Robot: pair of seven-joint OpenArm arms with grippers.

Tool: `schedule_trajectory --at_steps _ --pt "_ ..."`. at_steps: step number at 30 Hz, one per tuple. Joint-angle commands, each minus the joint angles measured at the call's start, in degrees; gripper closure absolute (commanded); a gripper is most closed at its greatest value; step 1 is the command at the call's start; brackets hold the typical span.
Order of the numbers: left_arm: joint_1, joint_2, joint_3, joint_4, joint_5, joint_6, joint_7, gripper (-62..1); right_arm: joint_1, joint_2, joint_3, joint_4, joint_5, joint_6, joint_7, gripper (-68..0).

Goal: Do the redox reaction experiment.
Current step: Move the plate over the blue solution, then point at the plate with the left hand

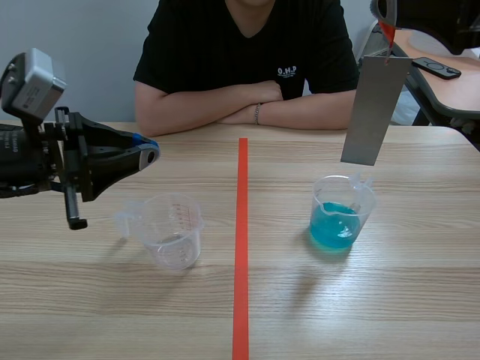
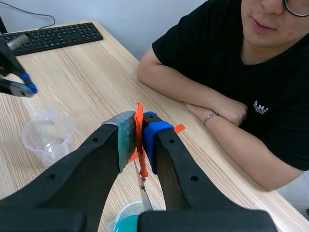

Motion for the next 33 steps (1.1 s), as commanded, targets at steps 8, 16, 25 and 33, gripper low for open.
schedule_trajectory --at_steps 8,16,25,33 --pt "-10.34 7.74 8.07 -8.87 -2.51 -0.09 -0.07 -2.8 0.83 0.33 0.02 0.15 0.68 0.31 1.27 -1.5" --pt "-16.11 15.56 13.27 -13.92 -2.49 -0.09 0.09 -2.8 0.83 0.33 0.02 0.15 0.68 0.31 1.27 -1.5" --pt "-17.99 24.96 14.47 -20.35 -2.49 -0.09 1.51 -2.9 0.83 0.33 0.02 0.15 0.68 0.31 1.27 -1.5" --pt "-18.64 30.6 16.06 -21.59 -2.43 -0.09 1.81 -2.9 0.83 0.33 0.02 0.15 0.68 0.31 1.27 -1.5"
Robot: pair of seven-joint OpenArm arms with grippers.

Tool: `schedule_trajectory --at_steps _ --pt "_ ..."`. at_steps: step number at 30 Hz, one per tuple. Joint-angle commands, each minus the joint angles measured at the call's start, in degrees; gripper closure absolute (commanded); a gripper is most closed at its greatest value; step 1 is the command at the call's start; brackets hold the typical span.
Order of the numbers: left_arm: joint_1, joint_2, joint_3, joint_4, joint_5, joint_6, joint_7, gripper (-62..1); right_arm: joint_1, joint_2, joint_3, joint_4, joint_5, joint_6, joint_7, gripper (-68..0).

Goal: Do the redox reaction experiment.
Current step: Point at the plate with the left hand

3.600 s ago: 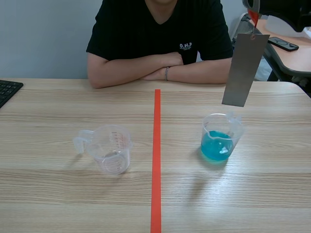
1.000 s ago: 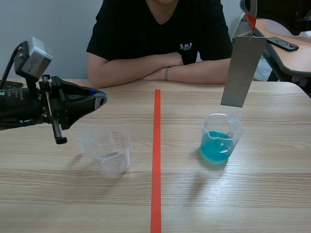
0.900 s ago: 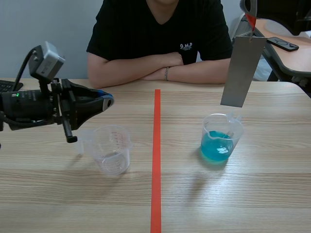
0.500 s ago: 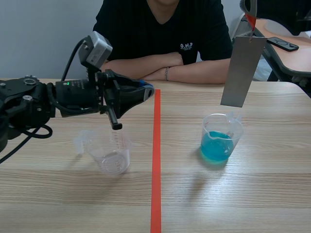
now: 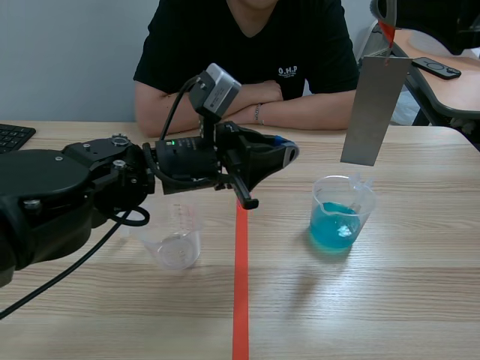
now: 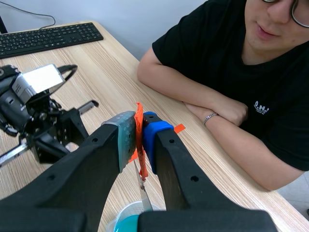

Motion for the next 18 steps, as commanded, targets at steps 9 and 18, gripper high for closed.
schedule_trajectory --at_steps 9,18 --pt "-1.49 5.03 1.42 0.72 -0.74 -0.09 -1.53 -2.9 0.83 0.33 0.02 0.15 0.68 0.31 1.29 -1.5" --pt "-1.18 5.27 1.42 0.72 -0.13 1.79 -1.84 -2.9 0.83 0.33 0.02 0.15 0.7 0.31 1.29 -1.5"
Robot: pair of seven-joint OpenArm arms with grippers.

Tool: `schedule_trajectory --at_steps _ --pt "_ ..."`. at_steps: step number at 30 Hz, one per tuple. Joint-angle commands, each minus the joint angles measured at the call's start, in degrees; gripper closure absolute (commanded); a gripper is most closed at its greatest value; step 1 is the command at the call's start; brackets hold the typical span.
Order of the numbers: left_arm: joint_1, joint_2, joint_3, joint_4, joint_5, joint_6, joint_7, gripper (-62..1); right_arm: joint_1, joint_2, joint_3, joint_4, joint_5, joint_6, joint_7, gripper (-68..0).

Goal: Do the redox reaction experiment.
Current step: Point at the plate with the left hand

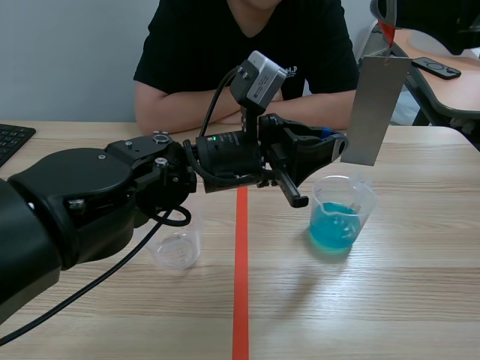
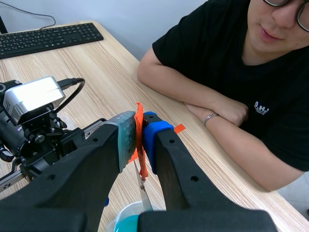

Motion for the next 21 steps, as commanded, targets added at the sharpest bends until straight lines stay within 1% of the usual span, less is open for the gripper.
schedule_trajectory --at_steps 1,3,7,10,15,19,21 --pt "-0.74 -0.92 -0.11 0.7 -0.59 1.73 -1.31 -2.9 0.83 0.33 0.02 0.15 0.7 0.31 1.29 -1.5" --pt "-0.66 -2.16 -0.17 0.63 -0.61 2.49 -2.71 -2.9 0.85 0.33 0.02 0.15 0.7 0.31 1.31 -1.5" --pt "-0.81 -4.74 -0.17 0.61 -0.66 2.71 -3.85 -2.9 0.85 0.33 0.02 0.15 0.68 0.31 1.29 -1.5" --pt "-0.81 -5.86 -0.17 0.61 -0.83 2.73 -4.57 -2.9 0.85 0.33 0.02 0.15 0.68 0.31 1.31 -1.5" --pt "-0.81 -5.95 -0.17 0.61 -0.83 3.52 -4.68 -2.9 0.85 0.33 0.02 0.15 0.68 0.31 1.29 -1.5" --pt "-0.85 -5.64 -0.17 0.61 -0.83 6.36 -4.61 -2.9 0.85 0.33 0.02 0.15 0.68 0.31 1.31 -1.5" --pt "-0.96 -5.44 -0.17 0.59 -0.83 6.32 -4.44 -2.9 0.85 0.33 0.02 0.15 0.68 0.31 1.31 -1.5"
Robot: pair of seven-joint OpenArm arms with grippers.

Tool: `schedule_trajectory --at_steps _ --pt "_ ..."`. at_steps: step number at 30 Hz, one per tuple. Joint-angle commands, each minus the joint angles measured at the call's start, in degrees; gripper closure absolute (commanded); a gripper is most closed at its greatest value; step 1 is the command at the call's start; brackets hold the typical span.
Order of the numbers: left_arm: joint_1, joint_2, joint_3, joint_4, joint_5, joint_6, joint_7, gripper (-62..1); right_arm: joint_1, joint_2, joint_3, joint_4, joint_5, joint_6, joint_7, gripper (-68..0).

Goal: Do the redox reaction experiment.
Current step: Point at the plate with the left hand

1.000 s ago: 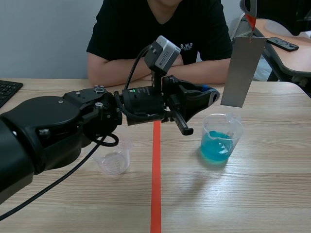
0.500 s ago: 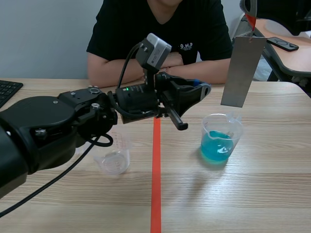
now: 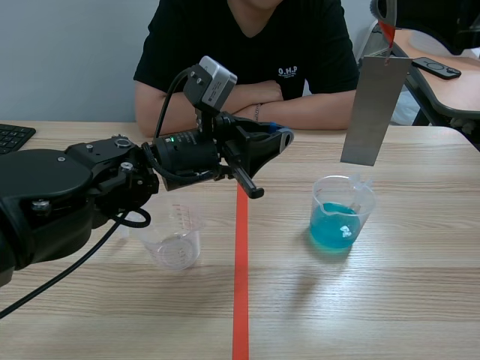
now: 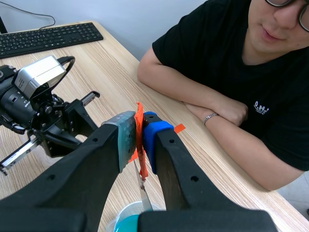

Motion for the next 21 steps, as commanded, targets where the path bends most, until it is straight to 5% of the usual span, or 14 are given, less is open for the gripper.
schedule_trajectory --at_steps 1,21 --pt "-1.01 1.6 -0.15 0.48 -0.74 -0.52 -0.42 -2.9 0.85 0.33 0.02 0.15 0.68 0.31 1.31 -1.5" --pt "-3.06 5.42 -0.15 -5.73 -0.98 -2.1 -0.5 -2.9 0.85 0.33 0.09 0.15 0.68 0.31 1.49 -1.5"
